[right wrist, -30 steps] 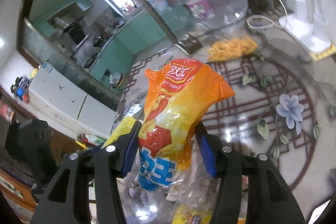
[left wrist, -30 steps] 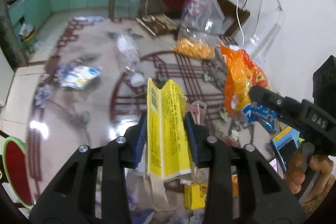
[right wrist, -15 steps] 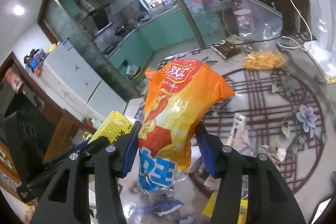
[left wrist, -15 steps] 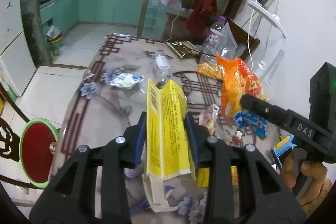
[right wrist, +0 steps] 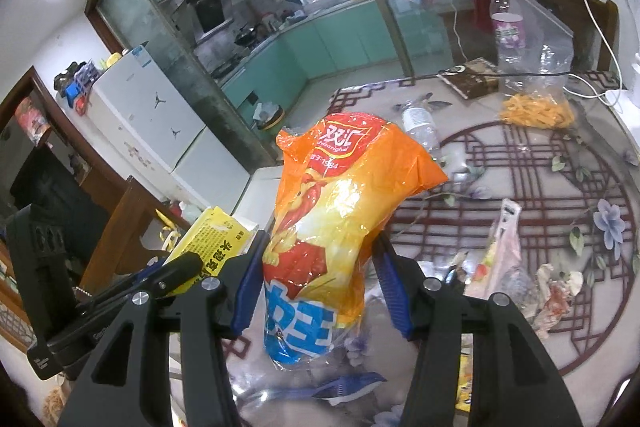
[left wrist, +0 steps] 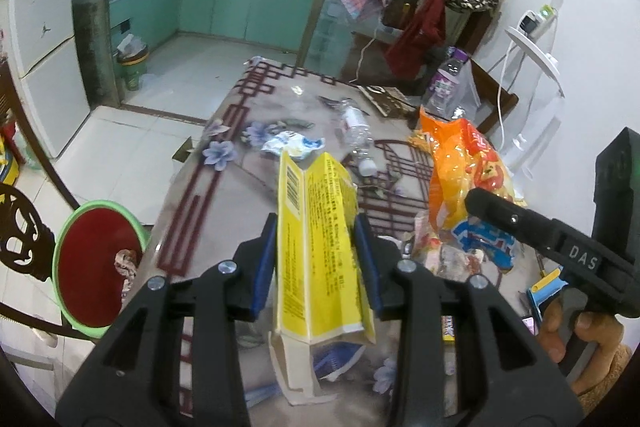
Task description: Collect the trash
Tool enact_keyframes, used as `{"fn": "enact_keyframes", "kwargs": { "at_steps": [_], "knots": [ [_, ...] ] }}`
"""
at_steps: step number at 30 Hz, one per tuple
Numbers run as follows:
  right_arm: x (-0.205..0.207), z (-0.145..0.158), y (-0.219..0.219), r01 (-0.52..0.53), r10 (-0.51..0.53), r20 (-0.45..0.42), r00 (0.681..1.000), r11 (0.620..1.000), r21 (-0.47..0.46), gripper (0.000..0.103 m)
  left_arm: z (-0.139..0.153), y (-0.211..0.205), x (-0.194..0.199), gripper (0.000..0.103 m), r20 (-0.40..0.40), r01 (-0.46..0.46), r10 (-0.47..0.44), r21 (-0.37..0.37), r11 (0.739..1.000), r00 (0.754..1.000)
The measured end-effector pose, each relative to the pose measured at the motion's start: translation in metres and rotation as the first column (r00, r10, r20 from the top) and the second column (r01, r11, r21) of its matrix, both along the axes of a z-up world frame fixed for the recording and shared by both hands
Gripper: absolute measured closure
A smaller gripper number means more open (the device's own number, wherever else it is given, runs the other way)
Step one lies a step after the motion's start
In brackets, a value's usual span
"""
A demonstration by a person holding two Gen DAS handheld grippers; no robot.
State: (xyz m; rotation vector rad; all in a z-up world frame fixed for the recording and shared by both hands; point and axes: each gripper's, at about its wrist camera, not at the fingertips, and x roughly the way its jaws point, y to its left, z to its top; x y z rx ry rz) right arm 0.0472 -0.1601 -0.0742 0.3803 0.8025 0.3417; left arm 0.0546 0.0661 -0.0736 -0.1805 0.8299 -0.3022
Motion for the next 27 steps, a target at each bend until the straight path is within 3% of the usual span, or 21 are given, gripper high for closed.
{"fn": "enact_keyframes", "kwargs": {
  "at_steps": [27],
  "knots": [
    [0.019, -0.005, 0.124, -0.017, 0.017, -0.014, 1.0, 0.999, -0.028, 0.052, -0.006, 0.133, 0.021, 0.066, -0.001, -0.048, 0.048, -0.009, 0.999, 0.999]
  ]
}}
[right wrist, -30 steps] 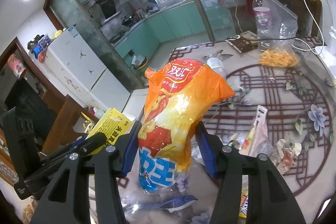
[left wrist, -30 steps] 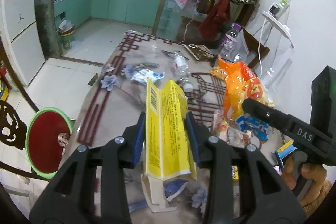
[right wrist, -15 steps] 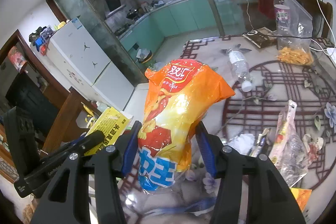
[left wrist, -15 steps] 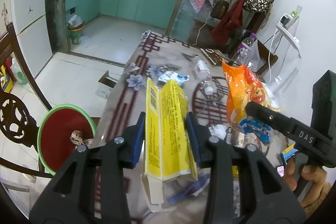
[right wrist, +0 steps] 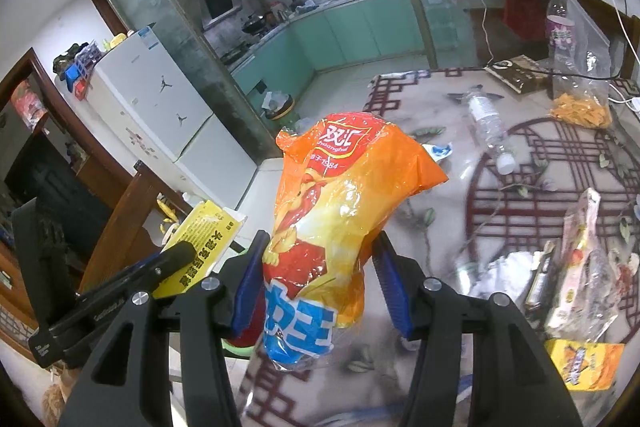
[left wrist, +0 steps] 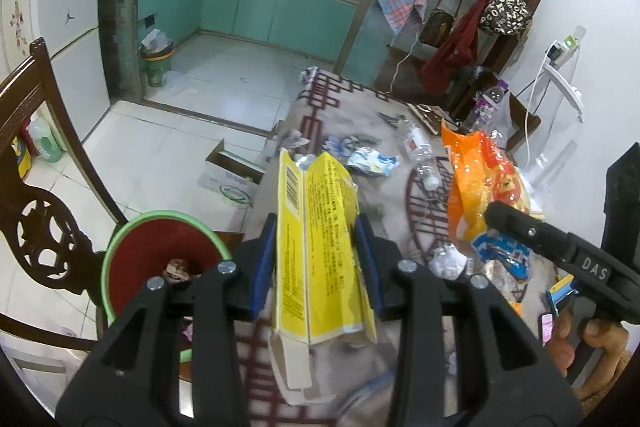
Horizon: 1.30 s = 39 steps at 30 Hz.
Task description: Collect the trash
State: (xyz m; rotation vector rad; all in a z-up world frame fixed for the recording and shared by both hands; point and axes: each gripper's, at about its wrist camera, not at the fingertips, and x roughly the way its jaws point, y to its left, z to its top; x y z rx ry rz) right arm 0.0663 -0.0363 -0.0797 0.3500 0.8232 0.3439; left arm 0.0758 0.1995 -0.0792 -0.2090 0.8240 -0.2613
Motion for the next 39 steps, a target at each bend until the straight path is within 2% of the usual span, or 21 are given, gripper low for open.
{"fn": "enact_keyframes", "kwargs": {
  "at_steps": [19, 39],
  "knots": [
    [0.011, -0.014, 0.088, -0.097, 0.095, -0.043, 0.995, 0.995, -0.031, 0.052, -0.02, 0.09, 0.003, 0.066, -0.039, -0.122, 0.122, 0.008, 0.992, 0.992],
    [0.051, -0.059, 0.152, -0.219, 0.211, -0.174, 0.962, 0.975, -0.026, 0.052, -0.056, 0.14, 0.03, 0.066, -0.127, -0.206, 0.21, 0.044, 0.977, 0.969]
  ]
}}
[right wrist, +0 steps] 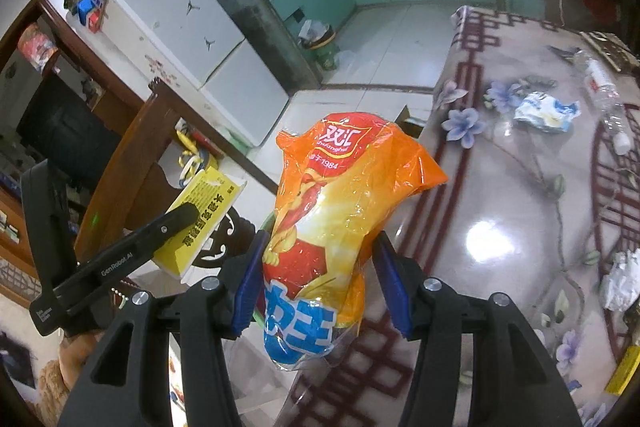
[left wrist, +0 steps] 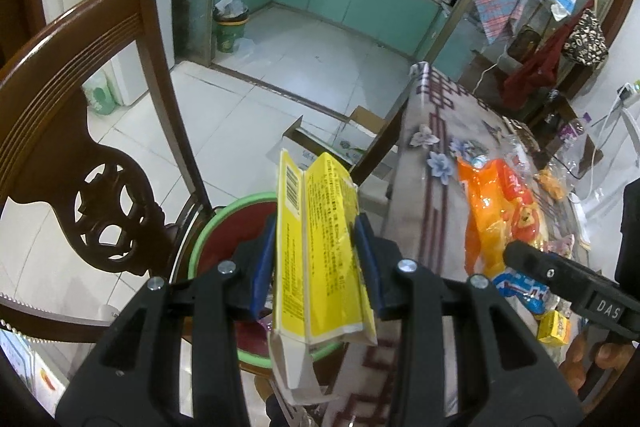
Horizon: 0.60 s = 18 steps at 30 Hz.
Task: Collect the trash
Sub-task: 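Carry the chip bag and yellow box with both tools over the red bucket, then open both tools to drop the chip bag and yellow box into the bucket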
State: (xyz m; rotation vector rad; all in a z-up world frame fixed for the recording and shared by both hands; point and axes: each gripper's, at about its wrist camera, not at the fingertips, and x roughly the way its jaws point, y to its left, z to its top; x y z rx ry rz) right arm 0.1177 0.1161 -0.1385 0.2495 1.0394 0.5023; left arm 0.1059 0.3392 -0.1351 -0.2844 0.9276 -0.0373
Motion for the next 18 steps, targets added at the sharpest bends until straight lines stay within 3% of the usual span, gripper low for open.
{"fn": "enact_keyframes", "kwargs": {
  "at_steps": [16, 18],
  "knots": [
    [0.031, -0.027, 0.057, -0.126, 0.124, -0.048, 0.991, 0.991, -0.052, 0.051, -0.026, 0.032, 0.039, 0.065, -0.052, -0.053, 0.054, 0.02, 0.998, 0.997],
    [0.033, -0.028, 0.062, -0.142, 0.14, -0.045, 0.989, 0.988, -0.054, 0.043, -0.029, 0.035, 0.041, 0.056, -0.059, -0.063, 0.064, 0.022, 0.998, 0.996]
  ]
}}
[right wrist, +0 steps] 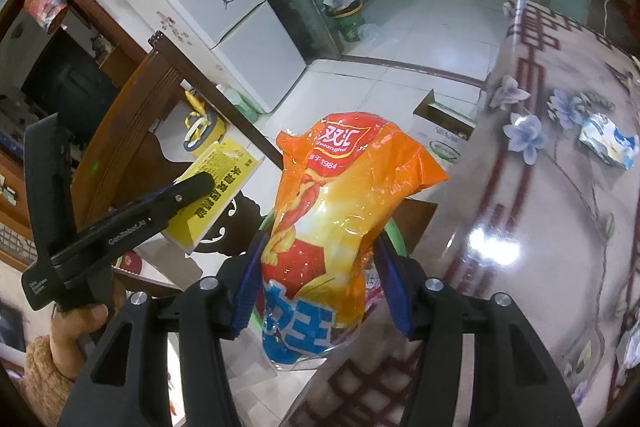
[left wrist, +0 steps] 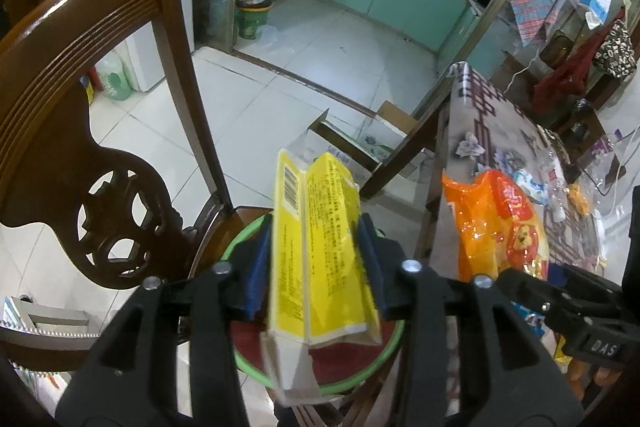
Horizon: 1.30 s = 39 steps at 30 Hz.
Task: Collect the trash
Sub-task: 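Open both tools to drop the chip bag and yellow box into the bucket, then move both open tools back over the table toward the remaining trash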
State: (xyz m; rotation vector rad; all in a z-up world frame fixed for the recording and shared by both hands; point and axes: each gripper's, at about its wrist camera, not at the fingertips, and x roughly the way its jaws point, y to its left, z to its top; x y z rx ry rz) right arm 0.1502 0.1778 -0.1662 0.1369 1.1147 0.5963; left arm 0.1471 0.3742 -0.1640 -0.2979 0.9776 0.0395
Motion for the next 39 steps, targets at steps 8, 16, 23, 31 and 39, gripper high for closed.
{"fn": "enact_keyframes", "kwargs": {
  "at_steps": [8, 16, 23, 31, 39],
  "knots": [
    [0.006, 0.009, 0.001, -0.002, 0.001, 0.031, 1.0, 1.0, 0.01, 0.039, 0.004, 0.007, -0.001, 0.034, 0.013, -0.052, 0.052, -0.018, 0.998, 0.999],
    [-0.015, 0.029, -0.031, 0.045, -0.047, 0.067, 0.997, 0.999, 0.031, 0.039, 0.035, -0.019, -0.02, 0.029, 0.09, -0.014, 0.012, 0.023, 1.0, 0.996],
    [-0.039, 0.036, -0.09, 0.138, -0.142, 0.071, 0.987, 0.989, 0.059, 0.039, 0.052, -0.073, -0.036, 0.029, 0.115, 0.09, -0.095, 0.047, 0.995, 0.989],
    [-0.064, 0.037, -0.163, 0.208, -0.212, 0.064, 0.975, 0.976, 0.061, 0.039, 0.057, -0.15, -0.052, 0.029, 0.114, 0.172, -0.176, 0.043, 0.984, 0.978],
    [-0.089, 0.038, -0.246, 0.276, -0.28, 0.076, 0.957, 0.959, 0.057, 0.039, 0.066, -0.24, -0.068, 0.029, 0.138, 0.272, -0.276, 0.045, 0.961, 0.951]
  ]
}}
